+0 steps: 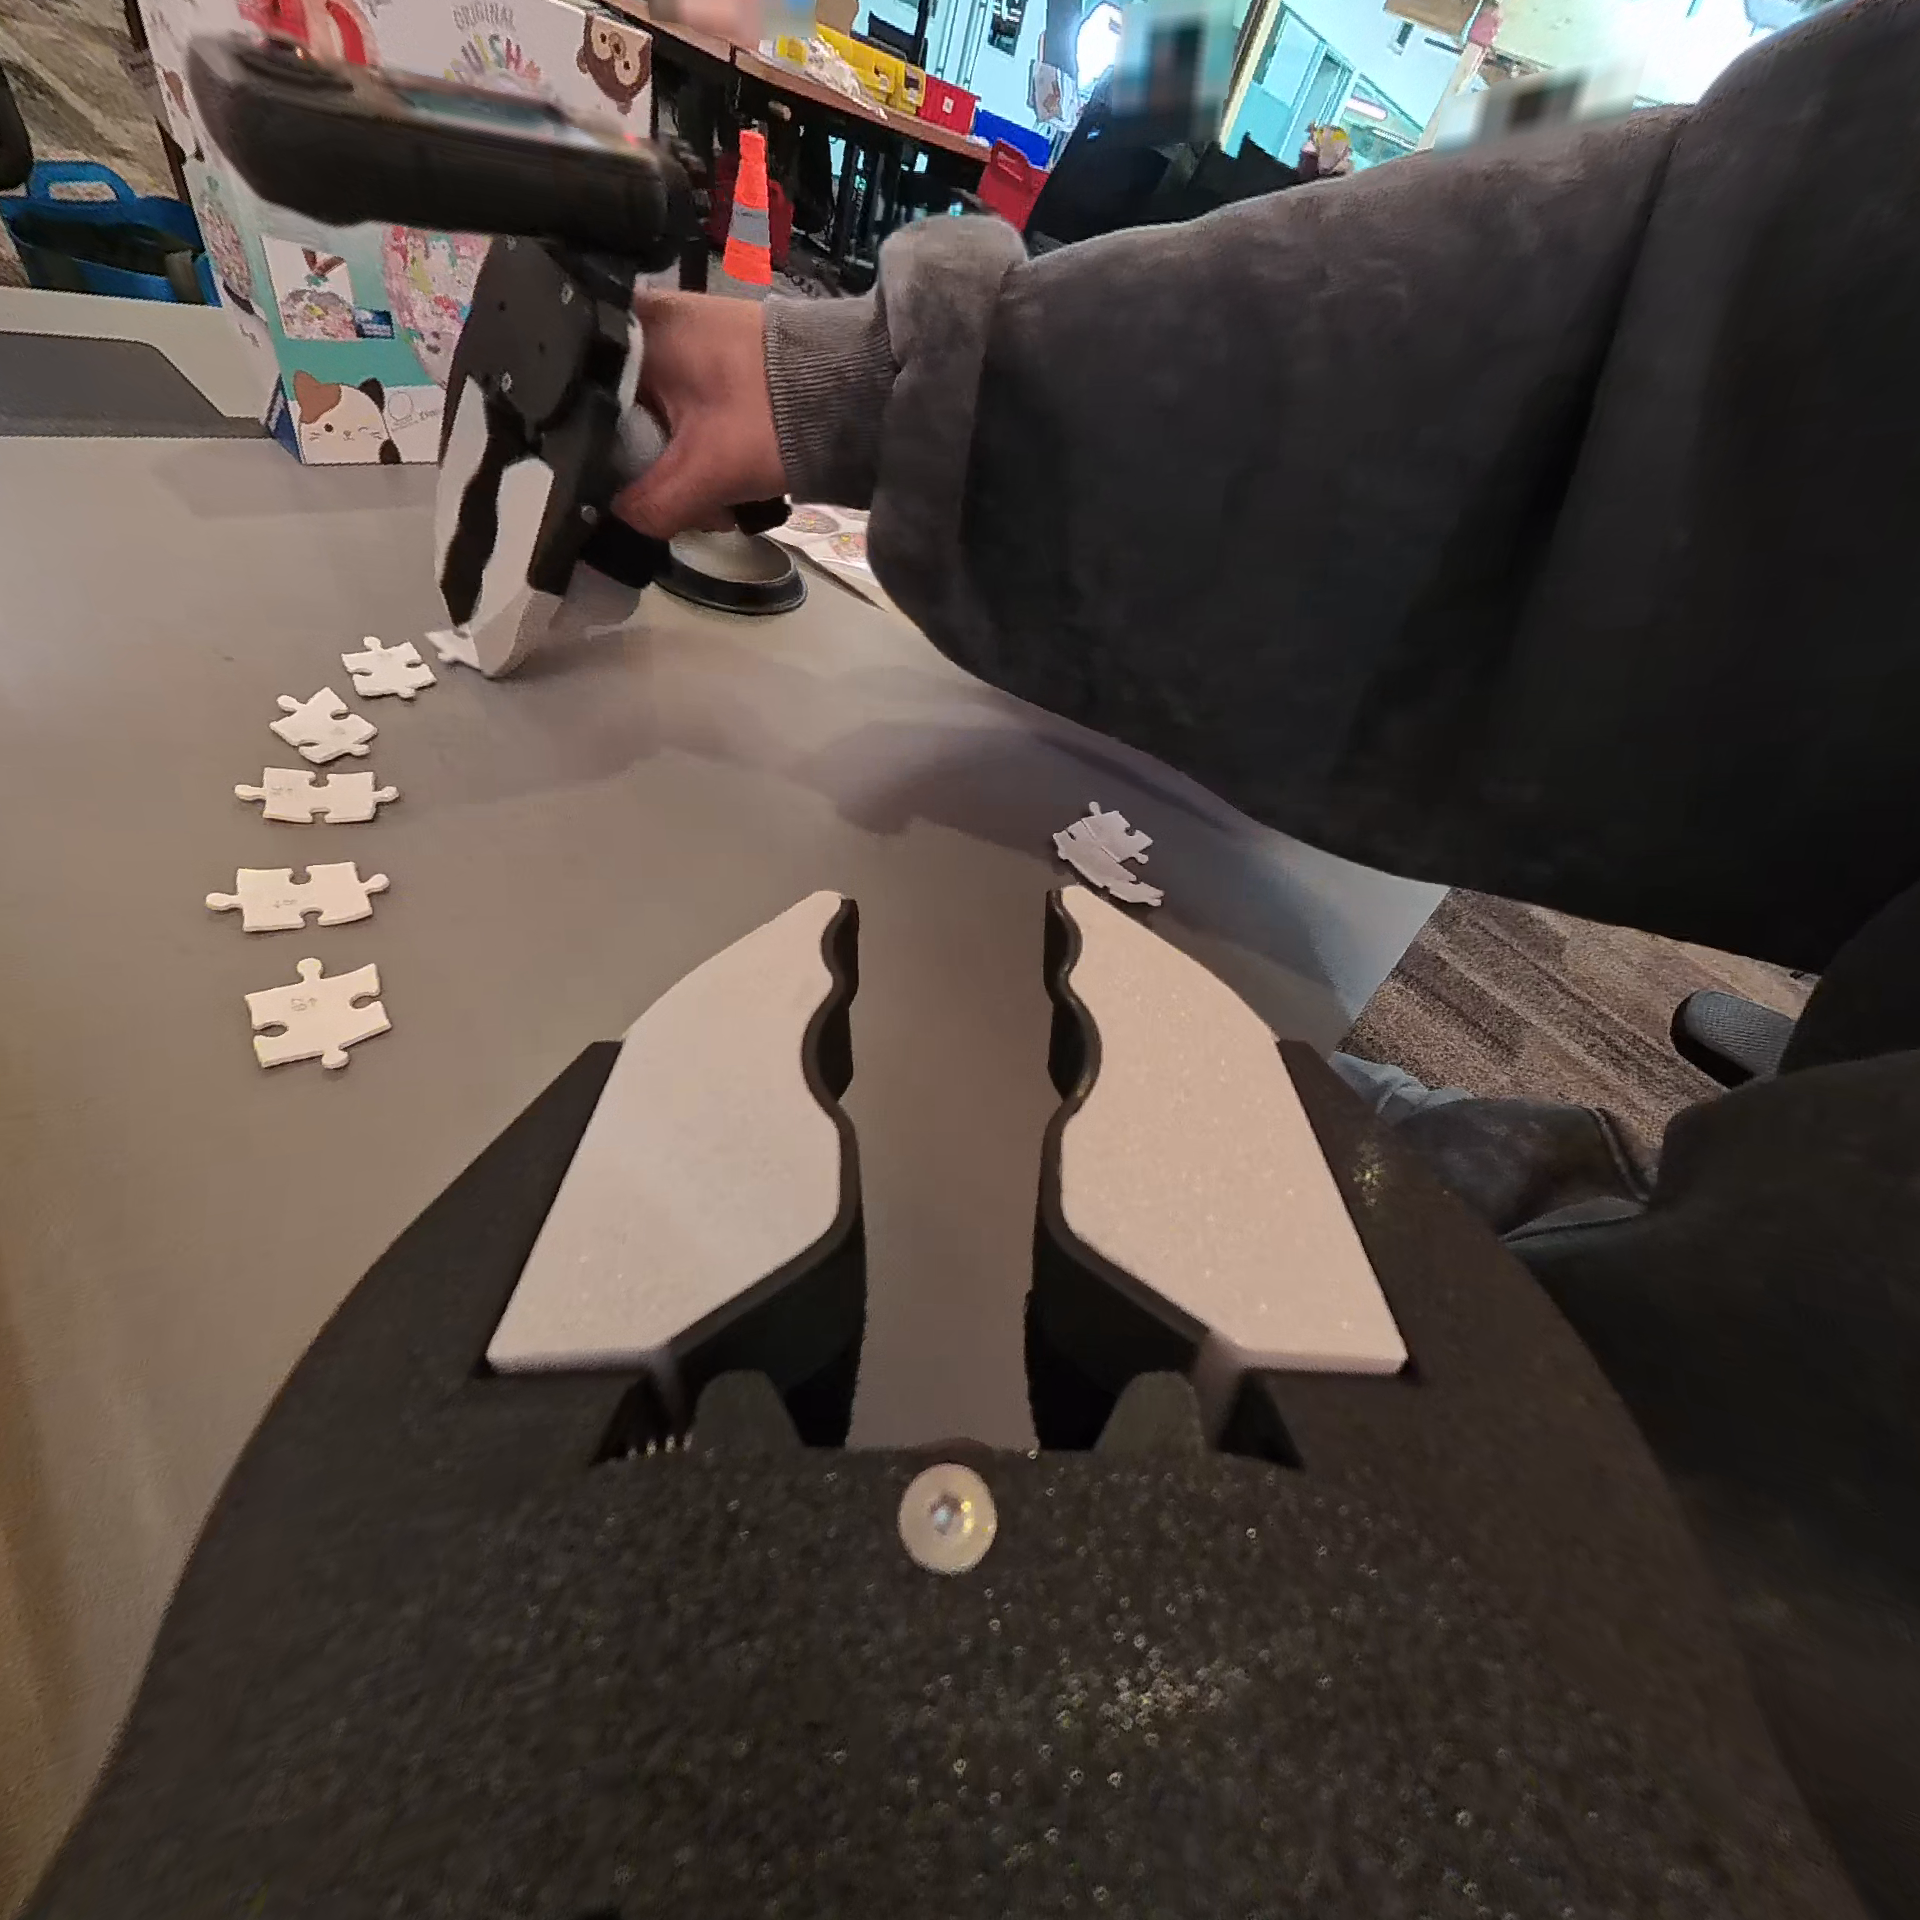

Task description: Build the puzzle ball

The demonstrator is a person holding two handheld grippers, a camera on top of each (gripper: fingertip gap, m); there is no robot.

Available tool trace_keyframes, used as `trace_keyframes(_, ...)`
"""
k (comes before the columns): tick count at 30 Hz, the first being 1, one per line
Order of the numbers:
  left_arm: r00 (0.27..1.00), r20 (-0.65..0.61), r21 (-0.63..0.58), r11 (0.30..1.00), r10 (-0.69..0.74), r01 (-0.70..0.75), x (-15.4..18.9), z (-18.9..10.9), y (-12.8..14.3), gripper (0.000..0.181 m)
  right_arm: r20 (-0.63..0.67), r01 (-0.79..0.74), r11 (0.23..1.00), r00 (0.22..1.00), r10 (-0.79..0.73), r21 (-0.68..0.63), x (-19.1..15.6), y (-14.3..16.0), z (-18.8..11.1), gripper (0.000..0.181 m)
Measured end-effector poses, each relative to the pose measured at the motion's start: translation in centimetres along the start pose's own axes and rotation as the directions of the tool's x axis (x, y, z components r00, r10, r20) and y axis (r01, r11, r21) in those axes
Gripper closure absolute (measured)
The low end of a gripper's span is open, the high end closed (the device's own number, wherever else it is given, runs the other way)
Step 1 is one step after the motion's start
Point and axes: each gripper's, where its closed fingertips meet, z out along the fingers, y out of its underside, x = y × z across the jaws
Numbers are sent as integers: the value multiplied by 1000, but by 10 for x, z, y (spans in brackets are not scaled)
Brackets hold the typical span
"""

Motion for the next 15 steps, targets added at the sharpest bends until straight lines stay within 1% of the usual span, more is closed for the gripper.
trace_keyframes(4, 1000, 1, 8, 1000, -6, 6, -1, -1, -1, 148, 11, -20, 1000, 1000, 20, 12, 3, 0, 2, 147)
trace_keyframes(5, 1000, 1, 9, 1000, -7, 7, -1, -1, -1, 148, 8, -15, 1000, 1000, 15, 21, 2, -1, 0, 139)
trace_keyframes(6, 1000, -2, 6, 1000, -8, 8, -1, -1, -1, 147, 7, -5, 999, 1000, 5, 45, 0, -5, -6, 137)
trace_keyframes(8, 1000, -3, 4, 1000, -7, 7, -1, -1, -1, 147, -3, 14, 996, 1000, -14, 91, -7, -19, -26, 141)
trace_keyframes(9, 1000, -3, 8, 1000, -6, 6, 0, -2, -2, 147, 11, 40, 993, 999, -42, 108, -17, -29, -36, 144)
trace_keyframes(10, 1000, -6, 12, 1000, -5, 5, 1, -2, -2, 147, 50, 73, 989, 996, -81, 130, -36, -40, -44, 144)
trace_keyframes(11, 1000, -9, 14, 1000, -6, 6, 2, -2, -3, 147, 111, 110, 982, 986, -128, 157, -62, -52, -49, 144)
trace_keyframes(12, 1000, -13, 12, 1000, -6, 7, 2, -2, -3, 147, 175, 162, 971, 965, -194, 177, -91, -62, -49, 141)
trace_keyframes(13, 1000, -15, 7, 1000, -5, 5, 3, -1, -2, 147, 202, 230, 955, 943, -266, 185, -116, -71, -45, 136)
trace_keyframes(15, 1000, -15, 1, 1000, 2, -2, 4, -1, -1, 147, 217, 356, 914, 893, -394, 195, -154, -86, -32, 132)
